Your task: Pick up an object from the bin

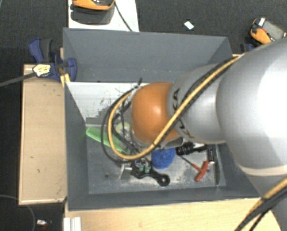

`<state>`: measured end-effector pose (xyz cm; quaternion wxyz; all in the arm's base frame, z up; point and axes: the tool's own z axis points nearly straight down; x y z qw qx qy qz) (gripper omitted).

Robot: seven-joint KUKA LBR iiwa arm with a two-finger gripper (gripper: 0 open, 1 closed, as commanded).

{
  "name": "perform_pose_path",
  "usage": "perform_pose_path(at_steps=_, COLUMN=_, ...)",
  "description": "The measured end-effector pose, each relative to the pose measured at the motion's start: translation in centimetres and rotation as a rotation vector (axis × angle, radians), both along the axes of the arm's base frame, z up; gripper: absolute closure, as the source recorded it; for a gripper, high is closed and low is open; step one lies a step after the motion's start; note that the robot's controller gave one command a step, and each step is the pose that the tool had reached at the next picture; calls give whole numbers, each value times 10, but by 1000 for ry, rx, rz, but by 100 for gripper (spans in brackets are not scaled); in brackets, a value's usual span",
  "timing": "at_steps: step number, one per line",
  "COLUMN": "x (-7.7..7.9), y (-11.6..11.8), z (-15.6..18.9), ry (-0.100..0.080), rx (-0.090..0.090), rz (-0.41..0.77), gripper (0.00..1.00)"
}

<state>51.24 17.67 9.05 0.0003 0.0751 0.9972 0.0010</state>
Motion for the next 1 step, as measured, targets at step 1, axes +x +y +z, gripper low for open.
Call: perform_pose_path(at_steps=1, x=-13, y=-18, z=22, ry=2, rx=-1, rz=-37, gripper=0)
